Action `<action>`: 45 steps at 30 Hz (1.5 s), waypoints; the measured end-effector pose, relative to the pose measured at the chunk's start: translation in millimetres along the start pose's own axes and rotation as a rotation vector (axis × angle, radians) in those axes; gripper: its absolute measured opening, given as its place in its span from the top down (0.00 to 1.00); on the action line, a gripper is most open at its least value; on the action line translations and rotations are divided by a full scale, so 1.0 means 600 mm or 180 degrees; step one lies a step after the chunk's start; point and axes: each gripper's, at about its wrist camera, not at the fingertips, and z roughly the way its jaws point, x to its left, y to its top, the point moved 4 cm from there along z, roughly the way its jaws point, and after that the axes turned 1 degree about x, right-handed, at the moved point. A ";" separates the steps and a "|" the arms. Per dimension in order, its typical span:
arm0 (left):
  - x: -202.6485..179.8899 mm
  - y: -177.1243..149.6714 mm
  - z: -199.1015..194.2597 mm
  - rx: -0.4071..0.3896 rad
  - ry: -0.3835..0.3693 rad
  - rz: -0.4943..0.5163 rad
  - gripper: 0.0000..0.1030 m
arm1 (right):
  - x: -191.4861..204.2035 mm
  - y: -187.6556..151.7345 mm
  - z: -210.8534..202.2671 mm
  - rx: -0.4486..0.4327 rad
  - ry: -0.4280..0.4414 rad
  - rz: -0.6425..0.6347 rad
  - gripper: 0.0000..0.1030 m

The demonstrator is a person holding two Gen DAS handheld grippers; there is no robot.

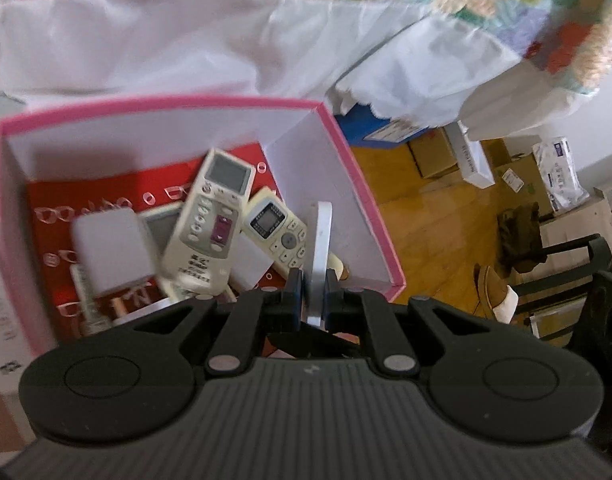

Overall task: Organize rigid objects
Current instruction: 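Carry the small white remote into the pink box and open the left gripper, then move the left gripper back toward the white TCL remote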

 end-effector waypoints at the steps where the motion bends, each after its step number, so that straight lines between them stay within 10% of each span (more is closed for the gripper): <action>1: 0.004 0.001 0.014 0.0033 -0.0017 -0.0045 0.91 | -0.007 0.000 0.006 0.0028 -0.0048 0.0031 0.64; 8: 0.018 -0.004 0.083 0.0205 0.0059 -0.0122 0.91 | -0.043 -0.011 0.047 0.0252 -0.0455 0.0134 0.69; 11: 0.011 -0.008 0.080 0.0195 0.0180 0.0020 0.70 | -0.053 -0.015 0.047 0.0185 -0.0502 0.0131 0.67; 29: -0.024 -0.024 -0.193 -0.0063 0.0677 0.0921 0.57 | 0.111 -0.051 -0.142 -0.0332 0.0756 -0.0376 0.57; 45: 0.105 -0.105 -0.344 -0.0328 0.0984 0.0608 0.54 | 0.296 -0.125 -0.113 -0.0140 0.1104 -0.1298 0.54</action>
